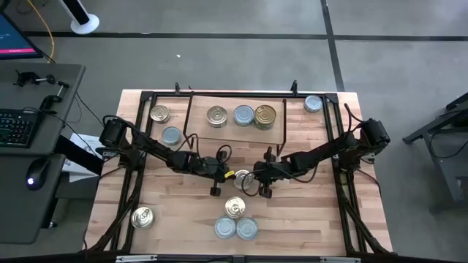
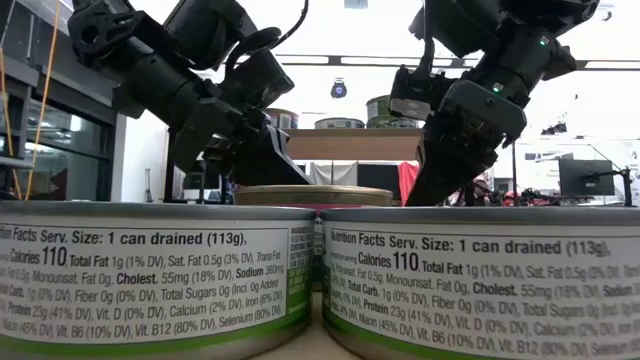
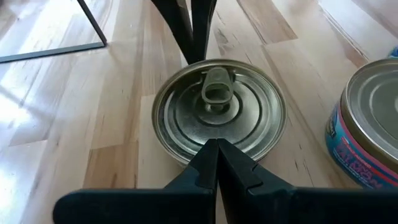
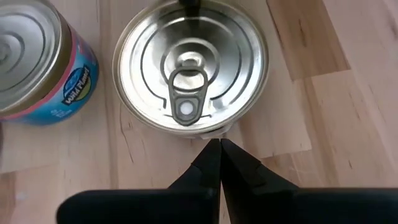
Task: Stack canned seafood by type on shelf
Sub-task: Stack the blue-pink tuna can on top of the blue-pink tuna can on the shelf
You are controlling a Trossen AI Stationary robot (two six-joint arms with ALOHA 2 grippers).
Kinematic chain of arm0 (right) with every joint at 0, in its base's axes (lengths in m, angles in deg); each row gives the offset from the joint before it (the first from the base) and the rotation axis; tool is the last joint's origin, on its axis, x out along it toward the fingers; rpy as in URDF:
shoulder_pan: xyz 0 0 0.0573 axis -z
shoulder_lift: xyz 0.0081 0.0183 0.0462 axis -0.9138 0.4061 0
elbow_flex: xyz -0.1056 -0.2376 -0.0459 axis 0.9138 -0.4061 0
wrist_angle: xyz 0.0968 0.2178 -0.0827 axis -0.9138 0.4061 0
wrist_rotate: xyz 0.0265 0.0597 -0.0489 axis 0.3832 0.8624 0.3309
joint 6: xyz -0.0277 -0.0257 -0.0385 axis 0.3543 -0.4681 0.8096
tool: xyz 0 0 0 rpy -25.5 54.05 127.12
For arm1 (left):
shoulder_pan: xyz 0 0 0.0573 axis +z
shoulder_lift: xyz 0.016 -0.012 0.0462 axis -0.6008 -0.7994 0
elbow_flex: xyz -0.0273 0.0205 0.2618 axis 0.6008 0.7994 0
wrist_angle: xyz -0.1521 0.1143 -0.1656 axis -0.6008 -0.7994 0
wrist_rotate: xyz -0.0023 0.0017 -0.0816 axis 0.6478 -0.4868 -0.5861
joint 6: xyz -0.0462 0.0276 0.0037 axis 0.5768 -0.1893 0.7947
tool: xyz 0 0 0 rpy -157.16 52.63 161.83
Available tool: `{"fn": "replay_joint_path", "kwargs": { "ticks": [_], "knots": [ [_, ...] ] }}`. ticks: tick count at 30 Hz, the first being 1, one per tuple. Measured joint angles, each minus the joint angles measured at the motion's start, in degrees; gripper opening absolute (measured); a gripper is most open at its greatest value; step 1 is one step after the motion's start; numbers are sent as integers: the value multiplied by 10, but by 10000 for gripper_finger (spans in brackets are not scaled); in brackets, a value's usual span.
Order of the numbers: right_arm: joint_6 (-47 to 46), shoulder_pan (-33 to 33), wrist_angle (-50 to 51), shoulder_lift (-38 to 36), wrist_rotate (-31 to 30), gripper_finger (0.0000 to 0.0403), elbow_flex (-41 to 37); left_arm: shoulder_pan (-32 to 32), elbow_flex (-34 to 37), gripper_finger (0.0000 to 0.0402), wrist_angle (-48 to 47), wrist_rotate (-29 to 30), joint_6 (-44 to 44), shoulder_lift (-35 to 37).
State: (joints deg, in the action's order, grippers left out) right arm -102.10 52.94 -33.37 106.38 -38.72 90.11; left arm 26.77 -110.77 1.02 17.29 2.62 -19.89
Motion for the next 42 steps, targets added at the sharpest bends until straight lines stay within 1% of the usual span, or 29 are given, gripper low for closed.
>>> {"fn": "replay_joint_path", "kwargs": {
  "ticks": [3, 7, 11, 16, 22, 25, 27, 30, 33, 35, 37, 40, 42],
  "knots": [
    [0, 0, -17, 0, -1, 0, 0, -2, 5, 0, 0, 0, 3, 1],
    [-2, -3, -37, -4, 14, 0, 0, -11, 12, 0, -4, 3, 5, 2],
    [-5, -11, -35, -8, 28, 0, 19, -18, 14, 0, -10, 15, 10, 2],
    [26, -20, -44, -9, 32, 0, 61, -23, 17, 0, -31, 14, 10, -3],
    [51, -18, -33, -9, 33, 0, 90, -23, 15, 0, -31, 18, 10, -1],
    [64, -15, -6, -9, 34, 0, 106, -23, 16, 0, -28, 20, 10, 1],
    [72, -11, 16, -9, 34, 0, 134, -23, 16, 0, -35, 20, 10, 4],
    [90, -6, 63, -8, 34, 0, 178, -23, 16, 0, -88, 22, 10, 28],
    [131, 1, 84, -5, 35, 4, 221, -23, 16, 0, -171, 42, 17, 78],
    [160, 9, 98, 3, 42, 19, 256, -23, 16, 0, -228, 60, 26, 119],
    [185, 20, 126, 25, 71, 45, 291, -23, 16, 0, -280, 85, 46, 165],
    [216, 33, 170, 75, 143, 101, 360, -36, 15, 0, -338, 139, 90, 227],
    [247, 37, 207, 115, 180, 144, 415, -54, 15, 0, -363, 181, 127, 264]
  ]
}}
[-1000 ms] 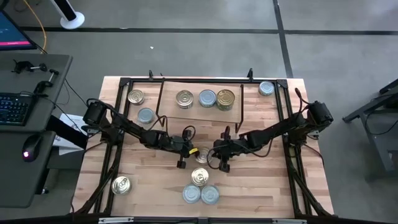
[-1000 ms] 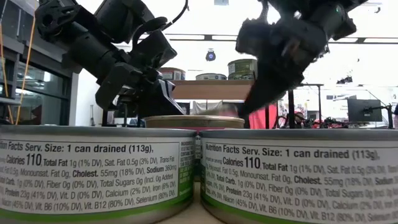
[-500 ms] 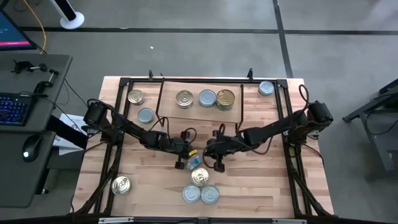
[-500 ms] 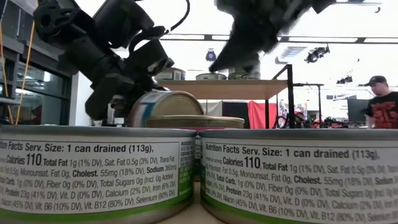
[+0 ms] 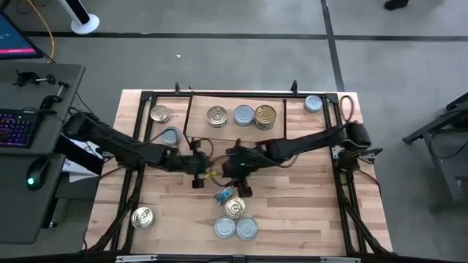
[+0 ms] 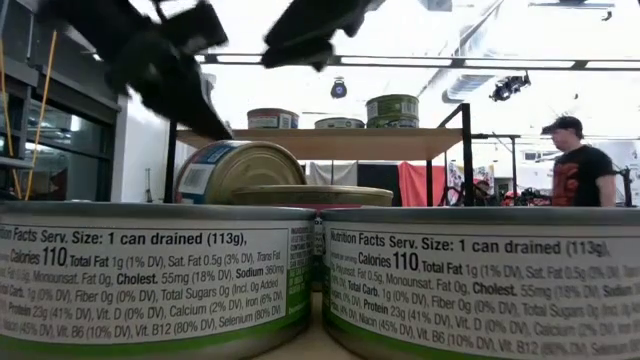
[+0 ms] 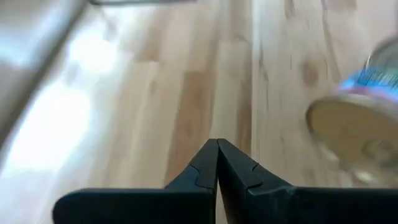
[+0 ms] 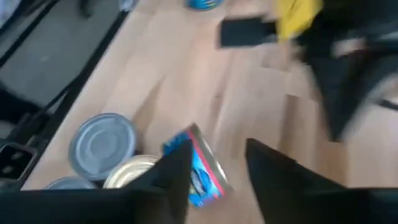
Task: Stack canned seafood by type on shelf
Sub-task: Stack the blue-pink tuna can on top of the blue-pink tuna can on the shelf
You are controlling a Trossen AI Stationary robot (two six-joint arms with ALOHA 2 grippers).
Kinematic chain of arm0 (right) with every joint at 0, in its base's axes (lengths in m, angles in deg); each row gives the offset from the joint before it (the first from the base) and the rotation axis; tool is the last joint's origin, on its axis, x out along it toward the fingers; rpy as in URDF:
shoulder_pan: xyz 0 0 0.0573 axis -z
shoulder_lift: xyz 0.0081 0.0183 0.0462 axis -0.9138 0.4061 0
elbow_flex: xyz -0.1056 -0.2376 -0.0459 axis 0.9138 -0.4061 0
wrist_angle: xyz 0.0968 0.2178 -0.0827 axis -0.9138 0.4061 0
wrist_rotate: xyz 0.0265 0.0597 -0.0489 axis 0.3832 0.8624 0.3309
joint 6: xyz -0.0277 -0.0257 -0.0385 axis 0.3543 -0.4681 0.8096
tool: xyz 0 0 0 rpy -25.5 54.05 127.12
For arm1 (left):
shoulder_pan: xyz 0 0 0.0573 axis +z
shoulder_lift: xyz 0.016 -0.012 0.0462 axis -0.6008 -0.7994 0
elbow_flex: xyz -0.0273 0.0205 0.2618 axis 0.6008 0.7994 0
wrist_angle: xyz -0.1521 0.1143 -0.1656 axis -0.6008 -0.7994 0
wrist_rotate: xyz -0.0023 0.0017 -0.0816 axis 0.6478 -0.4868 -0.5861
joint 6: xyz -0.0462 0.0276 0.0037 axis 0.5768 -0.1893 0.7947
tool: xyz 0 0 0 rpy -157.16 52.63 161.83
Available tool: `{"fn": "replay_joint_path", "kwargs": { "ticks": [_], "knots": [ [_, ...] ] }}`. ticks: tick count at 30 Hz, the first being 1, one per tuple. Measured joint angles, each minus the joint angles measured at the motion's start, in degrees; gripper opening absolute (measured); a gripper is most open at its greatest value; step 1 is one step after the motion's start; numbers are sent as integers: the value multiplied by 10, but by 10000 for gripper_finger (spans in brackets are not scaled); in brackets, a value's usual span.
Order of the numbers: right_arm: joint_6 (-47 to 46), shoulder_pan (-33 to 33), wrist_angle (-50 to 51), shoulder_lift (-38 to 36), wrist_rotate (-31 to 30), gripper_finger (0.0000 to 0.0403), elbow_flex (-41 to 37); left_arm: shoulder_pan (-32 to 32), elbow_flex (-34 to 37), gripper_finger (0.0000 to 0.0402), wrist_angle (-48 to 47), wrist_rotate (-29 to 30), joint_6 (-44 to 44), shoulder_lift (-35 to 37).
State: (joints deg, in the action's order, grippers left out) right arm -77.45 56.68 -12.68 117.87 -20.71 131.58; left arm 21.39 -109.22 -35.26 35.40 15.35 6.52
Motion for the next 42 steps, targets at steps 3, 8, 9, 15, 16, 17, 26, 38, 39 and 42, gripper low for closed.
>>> {"fn": "replay_joint_path", "kwargs": {
  "ticks": [3, 8, 9, 15, 16, 17, 26, 38, 39, 42],
  "knots": [
    [54, 0, 71, 58, 10, 208, 84, -37, 0, 0, -8, 58, 50, 45],
    [182, -10, 214, 123, 17, 270, 193, -116, 0, 0, -18, 140, 126, 100],
    [200, -13, 229, 131, 19, 275, 202, -132, 0, 0, -22, 155, 144, 109],
    [222, -16, 230, 149, 7, 279, 189, -209, 0, 0, -11, 205, 244, 162],
    [222, -16, 223, 149, 1, 279, 181, -219, 0, 0, -5, 207, 255, 171],
    [222, -15, 213, 149, -13, 279, 174, -227, 0, 0, 3, 213, 264, 178],
    [218, -20, 193, 147, -13, 279, 137, -248, 0, 0, 84, 290, 179, 210],
    [205, -15, 173, 149, -16, 279, 136, -246, 0, 0, 80, 291, 177, 211],
    [205, -14, 172, 149, -20, 279, 136, -246, 0, 0, 79, 292, 177, 211],
    [206, -9, 173, 149, -41, 279, 136, -246, 0, 0, 78, 292, 177, 211]
  ]
}}
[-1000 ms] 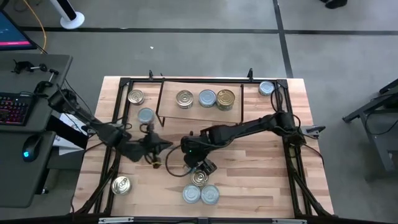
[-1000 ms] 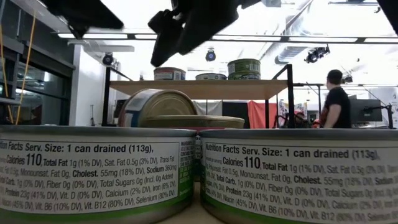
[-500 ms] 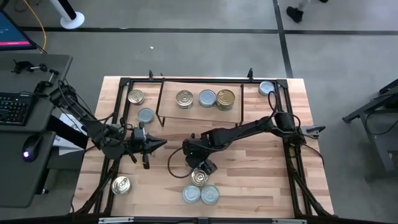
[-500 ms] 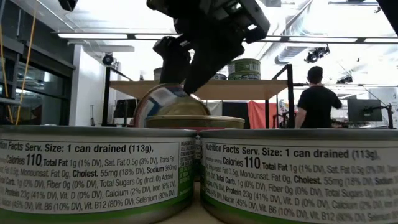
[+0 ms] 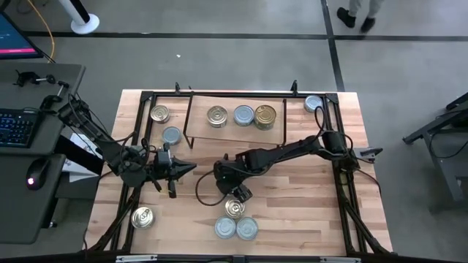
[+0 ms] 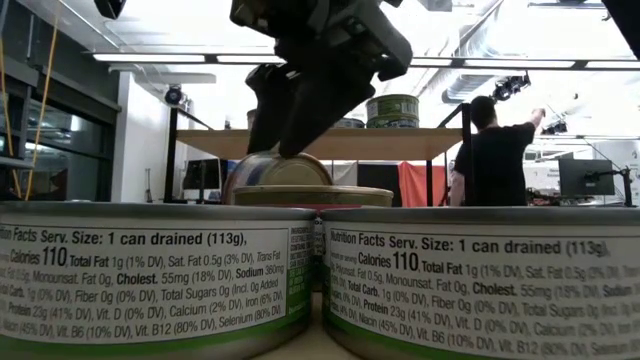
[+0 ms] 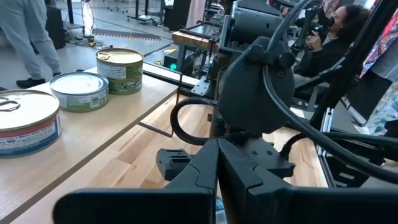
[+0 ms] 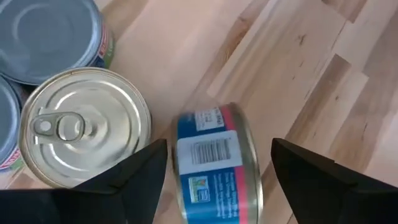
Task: Stack canned seafood by type on shelf
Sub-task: Stack the blue-pink tuna can on top of the blue-pink tuna can on the shelf
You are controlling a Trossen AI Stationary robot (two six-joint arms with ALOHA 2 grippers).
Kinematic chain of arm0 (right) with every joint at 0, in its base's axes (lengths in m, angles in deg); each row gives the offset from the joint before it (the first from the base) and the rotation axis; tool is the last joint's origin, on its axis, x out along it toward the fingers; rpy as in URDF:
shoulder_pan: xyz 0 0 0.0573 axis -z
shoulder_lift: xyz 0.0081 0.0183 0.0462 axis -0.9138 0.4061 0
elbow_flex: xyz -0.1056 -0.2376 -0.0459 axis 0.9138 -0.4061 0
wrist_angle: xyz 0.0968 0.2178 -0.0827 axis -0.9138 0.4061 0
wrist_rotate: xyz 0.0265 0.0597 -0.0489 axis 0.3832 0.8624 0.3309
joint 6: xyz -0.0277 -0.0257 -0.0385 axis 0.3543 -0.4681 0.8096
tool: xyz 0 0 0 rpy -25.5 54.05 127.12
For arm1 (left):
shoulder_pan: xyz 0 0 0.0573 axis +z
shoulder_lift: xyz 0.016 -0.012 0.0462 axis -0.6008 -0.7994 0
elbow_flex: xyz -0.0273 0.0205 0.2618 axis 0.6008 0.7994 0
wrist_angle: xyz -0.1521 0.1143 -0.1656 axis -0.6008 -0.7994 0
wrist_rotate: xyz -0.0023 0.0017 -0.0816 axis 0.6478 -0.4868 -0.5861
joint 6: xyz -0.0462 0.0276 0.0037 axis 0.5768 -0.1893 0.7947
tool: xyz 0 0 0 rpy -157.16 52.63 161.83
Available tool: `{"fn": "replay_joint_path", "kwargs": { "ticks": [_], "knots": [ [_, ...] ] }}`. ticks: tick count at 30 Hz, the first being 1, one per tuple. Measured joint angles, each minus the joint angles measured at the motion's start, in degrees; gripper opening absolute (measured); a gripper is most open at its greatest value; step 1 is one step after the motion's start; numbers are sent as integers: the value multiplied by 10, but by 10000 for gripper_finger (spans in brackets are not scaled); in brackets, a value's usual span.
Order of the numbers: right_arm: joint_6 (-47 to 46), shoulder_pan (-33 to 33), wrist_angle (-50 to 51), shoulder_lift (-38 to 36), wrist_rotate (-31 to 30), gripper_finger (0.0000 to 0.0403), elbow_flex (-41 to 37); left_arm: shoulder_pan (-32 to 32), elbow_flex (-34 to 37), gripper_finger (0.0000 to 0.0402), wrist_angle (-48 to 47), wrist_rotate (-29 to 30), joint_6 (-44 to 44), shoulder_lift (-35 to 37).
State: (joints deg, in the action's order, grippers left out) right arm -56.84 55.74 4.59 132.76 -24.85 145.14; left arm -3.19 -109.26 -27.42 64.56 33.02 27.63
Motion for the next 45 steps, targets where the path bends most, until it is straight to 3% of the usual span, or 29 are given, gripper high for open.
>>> {"fn": "replay_joint_path", "kwargs": {
  "ticks": [18, 22, 27, 34, 40, 45],
  "knots": [
    [1, 10, 33, 10, -4, 277, 0, 0, 0, 0, -16, 4, 0, 0],
    [-3, 10, 35, 20, -36, 247, 0, 0, 0, 0, -16, 20, 0, 0],
    [-35, 10, 37, 17, -46, 170, 0, 0, 0, 0, -16, 30, 0, 0],
    [-65, 9, 119, -69, -44, 168, 1, 0, 0, 0, -16, 30, 11, 0],
    [-72, 22, 97, -150, -135, 168, 0, 12, 0, 0, -12, 23, 21, -1],
    [-7, 44, -11, -164, -269, 168, 1, 47, 0, 0, -10, -44, 29, -1]
  ]
}}
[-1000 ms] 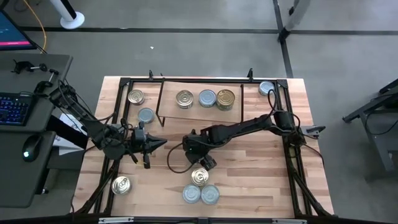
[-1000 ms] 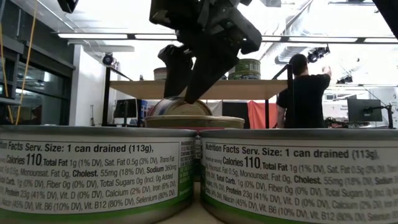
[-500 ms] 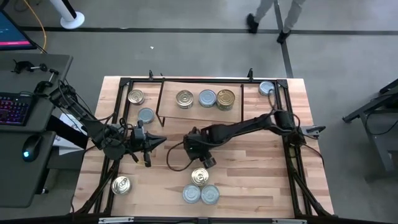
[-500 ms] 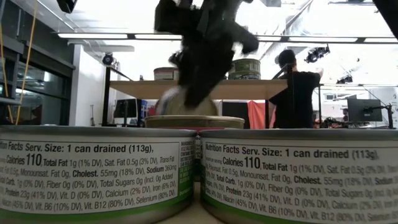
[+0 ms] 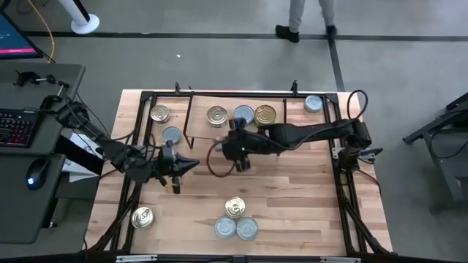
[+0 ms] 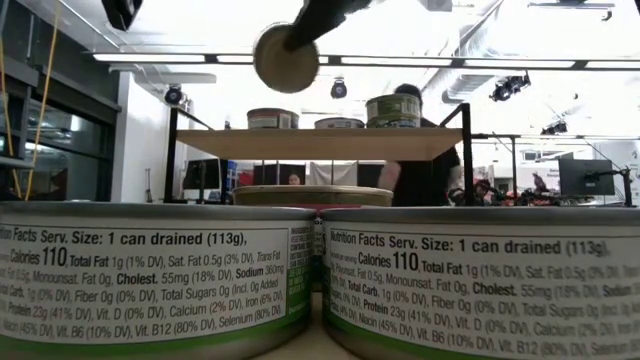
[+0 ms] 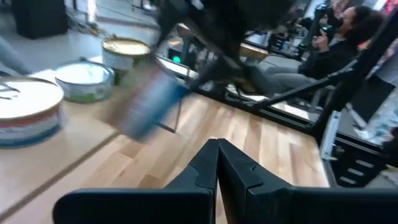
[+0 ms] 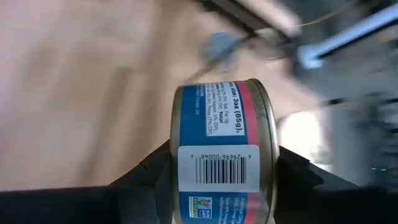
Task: Stack canned seafood by type on shelf
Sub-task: Stack the blue-pink tuna can on top of the blue-pink tuna can on the shelf
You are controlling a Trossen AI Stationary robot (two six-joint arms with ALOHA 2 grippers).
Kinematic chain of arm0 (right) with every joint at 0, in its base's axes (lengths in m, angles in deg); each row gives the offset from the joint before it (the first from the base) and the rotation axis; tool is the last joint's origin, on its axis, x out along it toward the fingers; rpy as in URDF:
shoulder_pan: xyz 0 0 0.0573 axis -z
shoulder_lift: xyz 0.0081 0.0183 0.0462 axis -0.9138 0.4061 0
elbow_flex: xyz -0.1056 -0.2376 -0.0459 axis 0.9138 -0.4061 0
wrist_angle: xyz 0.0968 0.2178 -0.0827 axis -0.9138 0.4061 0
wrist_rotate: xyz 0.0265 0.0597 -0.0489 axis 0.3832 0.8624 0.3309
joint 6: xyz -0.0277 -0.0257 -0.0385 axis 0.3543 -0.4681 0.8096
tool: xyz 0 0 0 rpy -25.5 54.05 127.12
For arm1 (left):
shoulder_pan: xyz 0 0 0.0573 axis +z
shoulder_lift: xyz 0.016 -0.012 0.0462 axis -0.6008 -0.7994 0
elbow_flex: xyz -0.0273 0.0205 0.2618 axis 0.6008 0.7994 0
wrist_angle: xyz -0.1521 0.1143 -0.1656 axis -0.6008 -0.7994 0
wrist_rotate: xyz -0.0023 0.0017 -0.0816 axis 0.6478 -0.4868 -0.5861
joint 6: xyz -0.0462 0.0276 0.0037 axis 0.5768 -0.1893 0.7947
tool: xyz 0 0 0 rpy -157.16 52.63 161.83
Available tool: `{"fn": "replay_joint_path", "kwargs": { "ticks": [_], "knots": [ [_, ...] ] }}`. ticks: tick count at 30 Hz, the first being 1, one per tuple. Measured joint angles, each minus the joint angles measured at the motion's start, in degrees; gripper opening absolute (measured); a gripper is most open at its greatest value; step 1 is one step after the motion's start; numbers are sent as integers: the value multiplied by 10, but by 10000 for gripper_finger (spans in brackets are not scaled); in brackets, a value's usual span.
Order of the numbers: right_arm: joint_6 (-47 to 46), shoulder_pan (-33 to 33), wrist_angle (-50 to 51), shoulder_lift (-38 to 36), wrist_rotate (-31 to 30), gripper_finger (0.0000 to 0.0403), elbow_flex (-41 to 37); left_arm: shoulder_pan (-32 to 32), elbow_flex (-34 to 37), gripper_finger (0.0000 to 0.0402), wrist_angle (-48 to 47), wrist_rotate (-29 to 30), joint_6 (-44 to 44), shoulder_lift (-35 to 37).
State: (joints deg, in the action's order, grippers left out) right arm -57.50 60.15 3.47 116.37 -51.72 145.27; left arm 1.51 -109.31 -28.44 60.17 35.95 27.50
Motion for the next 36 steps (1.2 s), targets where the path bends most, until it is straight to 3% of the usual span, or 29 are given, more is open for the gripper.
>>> {"fn": "replay_joint_path", "kwargs": {
  "ticks": [8, 20, 26, 36],
  "knots": [
    [165, 57, -124, 29, -102, 168, -1, 14, 0, 0, 2, -29, 28, 0],
    [261, 106, -188, 72, -132, 169, -1, 20, 0, 0, -1, -28, 27, 0],
    [261, 106, -187, 82, -128, 220, 0, 20, 0, 0, -2, -28, 27, 0],
    [204, 99, -166, 80, -117, 230, 0, 20, 0, 0, -3, -28, 16, 0]
  ]
}}
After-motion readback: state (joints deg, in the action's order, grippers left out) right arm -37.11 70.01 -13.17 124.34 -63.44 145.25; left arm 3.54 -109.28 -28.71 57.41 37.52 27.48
